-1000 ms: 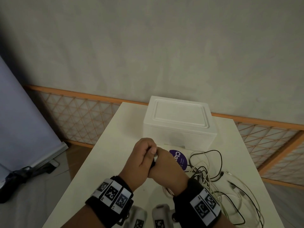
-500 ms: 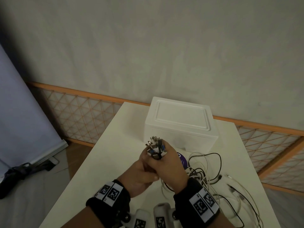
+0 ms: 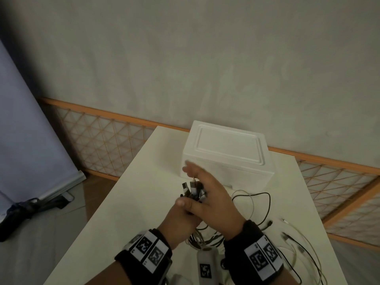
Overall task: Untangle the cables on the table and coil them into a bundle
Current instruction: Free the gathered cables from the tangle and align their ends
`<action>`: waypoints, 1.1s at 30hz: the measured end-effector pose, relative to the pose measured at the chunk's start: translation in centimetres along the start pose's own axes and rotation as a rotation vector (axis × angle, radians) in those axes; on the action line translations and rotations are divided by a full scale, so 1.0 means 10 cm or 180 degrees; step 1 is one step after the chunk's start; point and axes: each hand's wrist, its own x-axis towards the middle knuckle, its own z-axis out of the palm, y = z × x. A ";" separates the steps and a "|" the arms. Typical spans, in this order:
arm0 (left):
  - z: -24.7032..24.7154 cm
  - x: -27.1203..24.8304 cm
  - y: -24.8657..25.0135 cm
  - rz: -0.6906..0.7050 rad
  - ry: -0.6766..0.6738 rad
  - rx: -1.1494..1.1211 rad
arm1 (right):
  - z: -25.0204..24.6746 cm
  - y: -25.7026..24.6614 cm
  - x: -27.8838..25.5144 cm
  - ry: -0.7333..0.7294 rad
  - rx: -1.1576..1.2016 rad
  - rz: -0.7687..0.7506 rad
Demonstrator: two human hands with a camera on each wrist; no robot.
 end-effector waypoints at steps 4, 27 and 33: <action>-0.04 0.04 -0.04 -0.0039 0.0077 0.0111 | 0.11 0.09 -0.01 -0.0048 -0.0825 -0.0262; -0.07 0.11 0.04 0.0490 0.0486 0.1288 | 0.24 0.09 0.05 0.0638 -0.0788 -0.0261; -0.09 0.13 -0.04 0.0677 0.0571 0.0558 | 0.24 0.04 0.01 0.0329 -0.0846 -0.0407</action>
